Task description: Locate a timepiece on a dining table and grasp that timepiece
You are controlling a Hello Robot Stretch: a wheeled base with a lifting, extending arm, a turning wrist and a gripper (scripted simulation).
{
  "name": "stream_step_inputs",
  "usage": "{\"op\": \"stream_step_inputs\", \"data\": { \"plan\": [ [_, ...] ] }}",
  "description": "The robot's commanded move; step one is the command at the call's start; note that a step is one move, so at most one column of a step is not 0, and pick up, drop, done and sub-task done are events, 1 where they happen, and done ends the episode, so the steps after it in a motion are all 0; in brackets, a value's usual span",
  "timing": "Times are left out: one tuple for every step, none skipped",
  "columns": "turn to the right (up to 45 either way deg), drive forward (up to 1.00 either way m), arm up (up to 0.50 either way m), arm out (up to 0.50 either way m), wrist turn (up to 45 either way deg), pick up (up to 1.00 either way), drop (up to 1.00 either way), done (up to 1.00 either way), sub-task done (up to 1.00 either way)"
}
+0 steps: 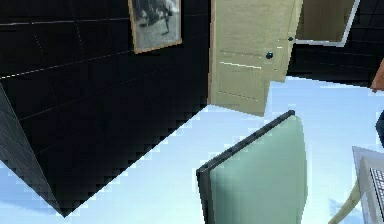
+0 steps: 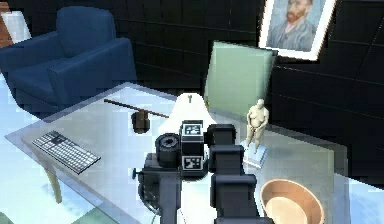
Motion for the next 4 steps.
{"op": "stream_step_inputs", "data": {
  "plan": [
    [0.0, 0.00, 0.00, 0.00, 45.0, 0.00, 0.00, 0.00, 0.00],
    [0.0, 0.00, 0.00, 0.00, 45.0, 0.00, 0.00, 0.00, 0.00],
    [0.0, 0.00, 0.00, 0.00, 45.0, 0.00, 0.00, 0.00, 0.00],
    [0.0, 0.00, 0.00, 0.00, 30.0, 0.00, 0.00, 0.00, 0.00]
  ]
}}
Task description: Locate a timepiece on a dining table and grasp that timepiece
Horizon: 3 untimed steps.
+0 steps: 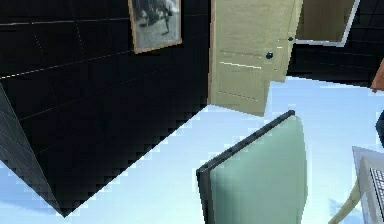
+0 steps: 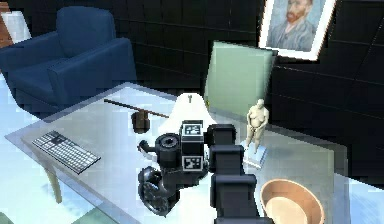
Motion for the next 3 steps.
{"op": "stream_step_inputs", "data": {
  "plan": [
    [0.0, 0.00, -0.30, 0.00, 0.0, 0.00, 0.00, 0.00, 0.00],
    [0.0, 0.00, 0.00, 0.00, 0.0, 1.00, 0.00, 0.00, 0.00],
    [0.0, 0.00, 0.10, 0.00, 0.0, 0.00, 0.00, 0.00, 0.00]
  ]
}}
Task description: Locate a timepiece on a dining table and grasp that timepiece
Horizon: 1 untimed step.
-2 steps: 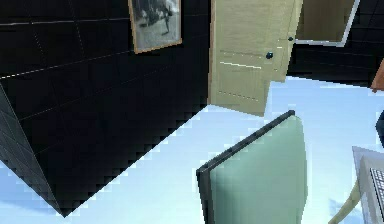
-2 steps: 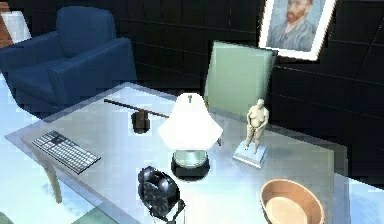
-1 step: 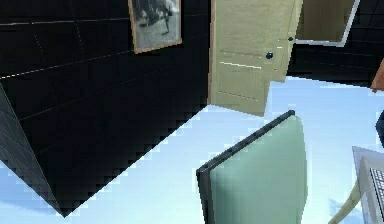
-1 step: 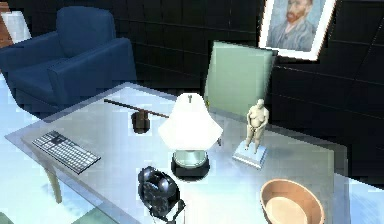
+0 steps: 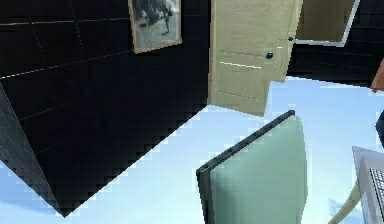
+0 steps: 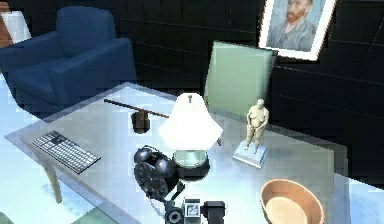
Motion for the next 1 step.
{"op": "stream_step_inputs", "data": {
  "plan": [
    [0.0, 0.00, 0.00, 0.00, 0.0, 0.00, 0.00, 1.00, 0.00]
  ]
}}
